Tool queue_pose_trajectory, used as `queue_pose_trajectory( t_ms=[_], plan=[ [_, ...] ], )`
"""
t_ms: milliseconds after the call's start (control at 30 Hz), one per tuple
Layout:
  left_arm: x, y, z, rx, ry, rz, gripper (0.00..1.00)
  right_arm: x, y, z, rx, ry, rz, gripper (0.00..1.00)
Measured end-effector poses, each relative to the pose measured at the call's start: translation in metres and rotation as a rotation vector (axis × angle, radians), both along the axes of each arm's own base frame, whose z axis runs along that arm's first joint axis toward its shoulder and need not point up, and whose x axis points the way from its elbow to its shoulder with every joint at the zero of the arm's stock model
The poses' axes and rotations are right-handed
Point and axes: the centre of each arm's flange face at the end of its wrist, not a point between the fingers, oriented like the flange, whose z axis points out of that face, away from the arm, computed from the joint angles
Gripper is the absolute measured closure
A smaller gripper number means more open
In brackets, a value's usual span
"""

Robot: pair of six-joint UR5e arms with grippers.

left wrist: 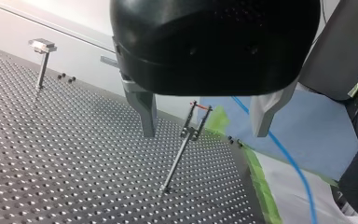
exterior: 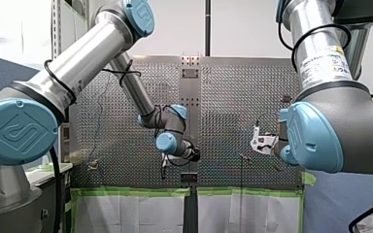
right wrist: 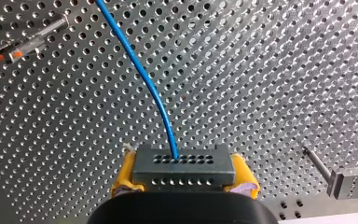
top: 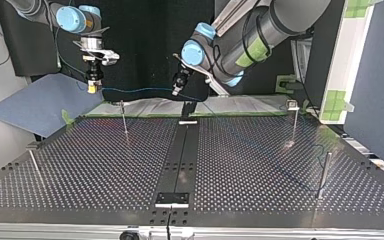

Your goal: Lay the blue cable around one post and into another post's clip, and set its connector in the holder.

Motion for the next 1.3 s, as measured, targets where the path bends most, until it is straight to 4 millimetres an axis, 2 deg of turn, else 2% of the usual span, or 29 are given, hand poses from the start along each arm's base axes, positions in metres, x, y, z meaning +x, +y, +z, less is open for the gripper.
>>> queue_pose_trajectory(
  t_ms=[900, 1300],
  plan=[
    [0.003, -0.002, -0.113, -0.059, -0.002, 0.016, 0.00, 0.001, 0.000, 0.000, -0.002, 0.000, 0.002, 1.00],
    [0.022, -0.014, -0.149, -0.123, -0.053, 0.029, 0.00, 0.000, 0.000, 0.000, -0.003, 0.000, 0.002, 1.00]
  ],
)
